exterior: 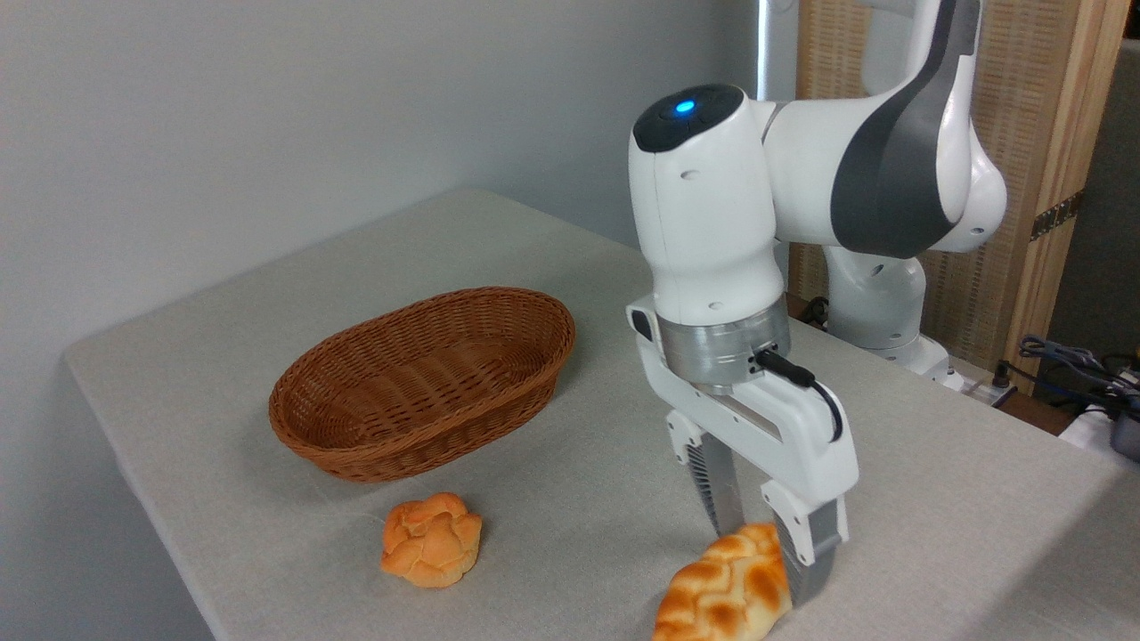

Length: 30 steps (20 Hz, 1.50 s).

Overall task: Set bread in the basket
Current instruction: 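Close the gripper fingers around the braided bread loaf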

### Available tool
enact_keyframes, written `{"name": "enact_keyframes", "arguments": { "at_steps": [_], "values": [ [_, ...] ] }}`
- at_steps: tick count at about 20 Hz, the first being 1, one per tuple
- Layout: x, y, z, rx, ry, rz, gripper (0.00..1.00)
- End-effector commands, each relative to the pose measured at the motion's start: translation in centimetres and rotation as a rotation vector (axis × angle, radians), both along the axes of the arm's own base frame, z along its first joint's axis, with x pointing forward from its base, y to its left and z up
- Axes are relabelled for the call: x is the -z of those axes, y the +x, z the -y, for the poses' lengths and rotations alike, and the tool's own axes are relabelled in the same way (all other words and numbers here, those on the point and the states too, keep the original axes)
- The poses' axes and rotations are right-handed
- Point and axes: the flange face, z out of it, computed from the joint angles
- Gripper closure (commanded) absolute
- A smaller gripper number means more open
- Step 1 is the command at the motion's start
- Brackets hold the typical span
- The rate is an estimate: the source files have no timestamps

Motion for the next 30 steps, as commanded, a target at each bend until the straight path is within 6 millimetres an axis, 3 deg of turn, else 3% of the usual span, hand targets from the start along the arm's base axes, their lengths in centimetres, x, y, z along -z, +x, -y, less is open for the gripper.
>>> {"name": "enact_keyframes", "arguments": {
  "at_steps": [1,18,19,21,22,23,24,30],
  "values": [
    [0.2,-0.3,-0.4,0.038,0.018,-0.006,0.0],
    [0.8,2.2,1.7,0.107,0.04,0.103,0.0],
    [0.9,2.3,1.8,0.109,0.039,0.103,0.1],
    [0.8,2.3,1.9,0.112,0.039,0.103,0.53],
    [0.8,2.3,1.9,0.113,0.038,0.103,0.7],
    [0.8,2.3,1.9,0.114,0.037,0.101,0.8],
    [0.9,2.3,2.0,0.115,0.037,0.1,0.85],
    [0.8,2.3,2.1,0.115,0.036,0.097,0.83]
  ]
}}
